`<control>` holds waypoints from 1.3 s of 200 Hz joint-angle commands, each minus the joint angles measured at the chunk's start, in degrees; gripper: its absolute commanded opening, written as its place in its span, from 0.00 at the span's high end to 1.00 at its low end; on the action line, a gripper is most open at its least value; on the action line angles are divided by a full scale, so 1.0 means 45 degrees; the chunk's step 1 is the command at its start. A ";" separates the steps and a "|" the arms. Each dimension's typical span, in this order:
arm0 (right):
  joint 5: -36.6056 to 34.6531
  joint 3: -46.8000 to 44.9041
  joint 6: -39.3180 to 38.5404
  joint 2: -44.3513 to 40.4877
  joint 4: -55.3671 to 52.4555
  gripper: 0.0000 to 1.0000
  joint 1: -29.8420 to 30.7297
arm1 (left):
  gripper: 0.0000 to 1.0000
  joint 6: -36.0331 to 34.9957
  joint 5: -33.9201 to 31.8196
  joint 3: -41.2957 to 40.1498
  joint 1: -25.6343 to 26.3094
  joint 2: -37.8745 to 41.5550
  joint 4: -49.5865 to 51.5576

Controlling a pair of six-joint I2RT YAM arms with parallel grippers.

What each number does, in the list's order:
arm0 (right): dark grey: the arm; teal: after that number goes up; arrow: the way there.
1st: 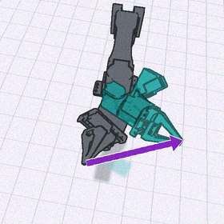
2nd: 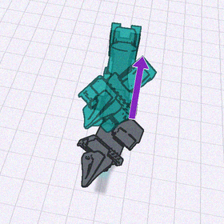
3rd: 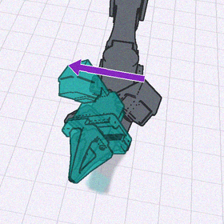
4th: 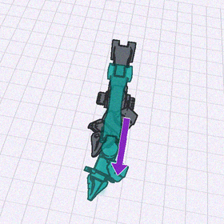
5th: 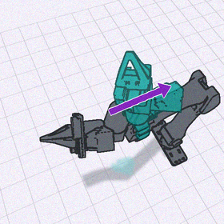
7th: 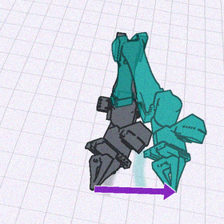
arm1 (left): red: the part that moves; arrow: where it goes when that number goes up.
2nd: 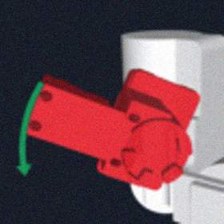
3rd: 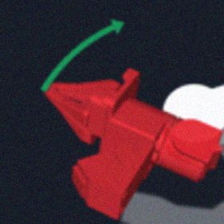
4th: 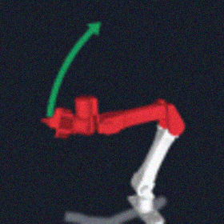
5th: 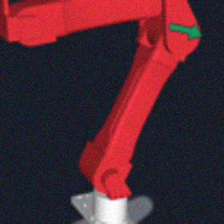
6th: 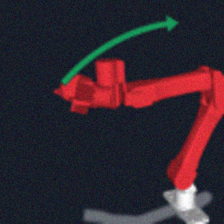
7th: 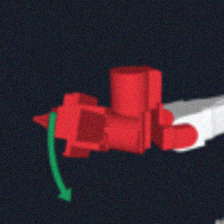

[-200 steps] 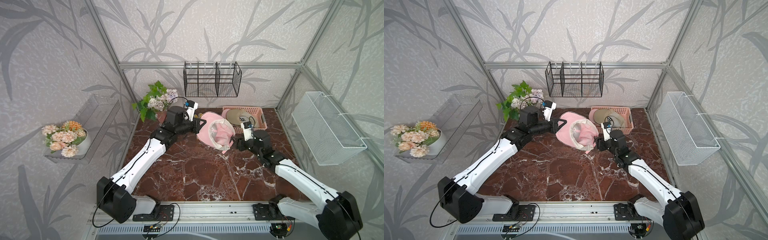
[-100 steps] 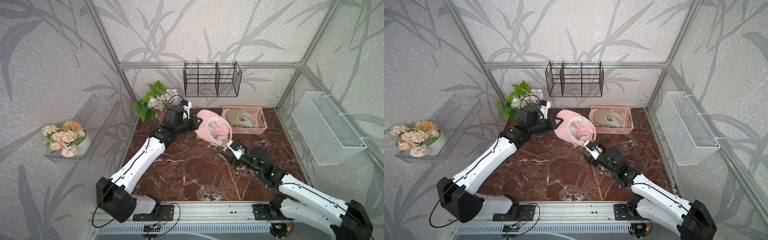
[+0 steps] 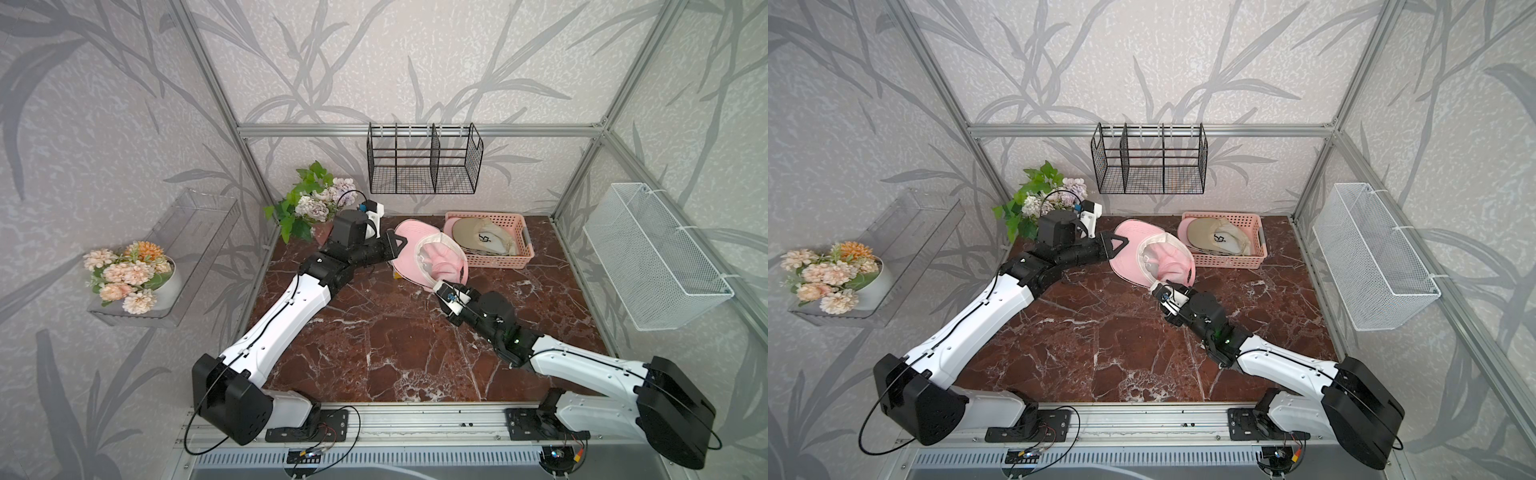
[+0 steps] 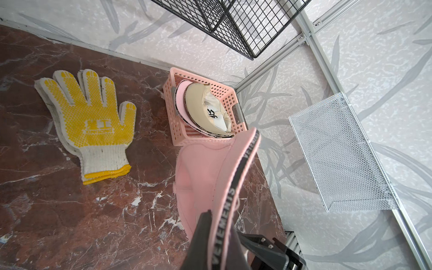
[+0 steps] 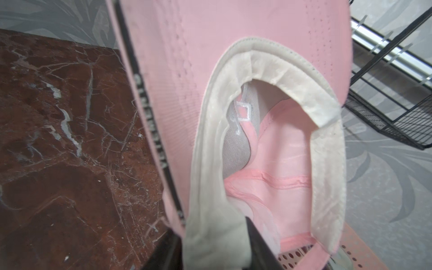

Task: Turn the baseball cap inside out
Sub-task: Turn over the baseball cap.

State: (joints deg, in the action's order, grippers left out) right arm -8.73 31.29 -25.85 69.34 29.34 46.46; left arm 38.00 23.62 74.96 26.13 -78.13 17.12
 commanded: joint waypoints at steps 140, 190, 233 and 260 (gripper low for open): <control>1.2247 0.3788 0.2932 0.1803 -0.7994 0.80 -0.1920 | 1.00 -0.9529 0.1781 0.2493 0.0028 -0.0577 0.1709; 0.7316 0.2770 0.4120 -0.0615 -0.5512 0.37 -0.1964 | 1.00 -0.8849 0.1684 0.1974 0.0077 -0.0415 0.1822; 0.3924 0.2729 0.5236 -0.1296 -0.4412 0.36 -0.1907 | 1.00 -0.7975 0.2321 0.1585 0.0167 -0.0336 0.1512; 0.2658 0.2700 0.5294 -0.0872 -0.3032 0.57 -0.1482 | 1.00 -0.6867 0.2836 0.1680 0.0188 -0.0349 0.1294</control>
State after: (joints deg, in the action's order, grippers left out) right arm 12.69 43.94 -4.21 63.92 8.14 38.11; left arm 1.91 32.51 82.32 26.70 -80.90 26.44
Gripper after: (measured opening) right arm 0.541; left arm 0.078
